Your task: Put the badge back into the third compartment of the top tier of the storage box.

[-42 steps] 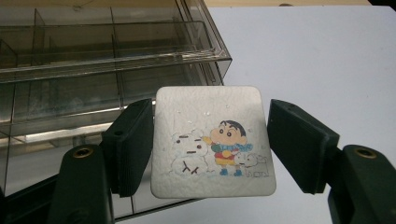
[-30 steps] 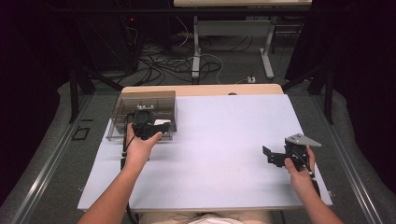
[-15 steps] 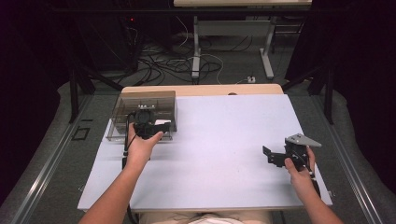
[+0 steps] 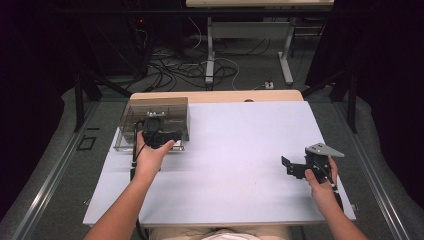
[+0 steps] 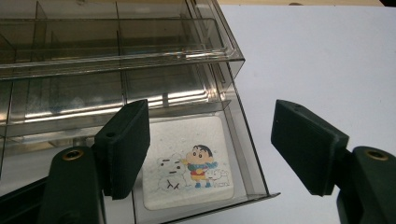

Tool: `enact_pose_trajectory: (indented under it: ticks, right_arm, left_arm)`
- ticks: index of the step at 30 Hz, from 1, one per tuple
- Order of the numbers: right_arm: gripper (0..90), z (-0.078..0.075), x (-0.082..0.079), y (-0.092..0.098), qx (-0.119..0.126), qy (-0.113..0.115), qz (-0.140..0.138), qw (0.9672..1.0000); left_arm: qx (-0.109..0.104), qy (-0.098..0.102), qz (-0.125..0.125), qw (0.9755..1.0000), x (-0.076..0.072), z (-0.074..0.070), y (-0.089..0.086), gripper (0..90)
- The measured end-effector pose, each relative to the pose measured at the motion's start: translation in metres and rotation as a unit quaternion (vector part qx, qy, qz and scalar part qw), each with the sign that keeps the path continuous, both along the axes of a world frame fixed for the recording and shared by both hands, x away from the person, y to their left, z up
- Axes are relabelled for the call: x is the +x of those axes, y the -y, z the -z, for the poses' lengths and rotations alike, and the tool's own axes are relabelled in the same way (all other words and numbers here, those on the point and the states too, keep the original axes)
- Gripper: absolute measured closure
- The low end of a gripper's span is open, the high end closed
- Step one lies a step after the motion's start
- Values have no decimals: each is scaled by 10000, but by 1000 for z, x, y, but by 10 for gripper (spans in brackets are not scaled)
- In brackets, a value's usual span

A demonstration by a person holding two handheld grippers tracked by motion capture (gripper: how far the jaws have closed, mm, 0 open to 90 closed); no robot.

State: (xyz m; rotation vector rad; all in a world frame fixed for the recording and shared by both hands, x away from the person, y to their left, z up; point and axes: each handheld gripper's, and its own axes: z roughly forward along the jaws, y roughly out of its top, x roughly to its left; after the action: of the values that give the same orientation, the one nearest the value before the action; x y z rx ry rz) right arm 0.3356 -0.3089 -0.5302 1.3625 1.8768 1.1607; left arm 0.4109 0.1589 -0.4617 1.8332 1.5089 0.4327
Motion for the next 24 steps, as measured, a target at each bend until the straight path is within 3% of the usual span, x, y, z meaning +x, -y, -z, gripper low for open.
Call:
enact_pose_trajectory:
  ticks: [20, 24]
  right_arm:
    - [26, 1, 0, -1, -7, 6, 25, 10000]
    - [26, 1, 0, -1, -15, 14, 18, 10000]
  left_arm:
    - [213, 411, 295, 9985, -8, -9, 4, 184]
    - [156, 511, 353, 9980, -11, -11, 5, 163]
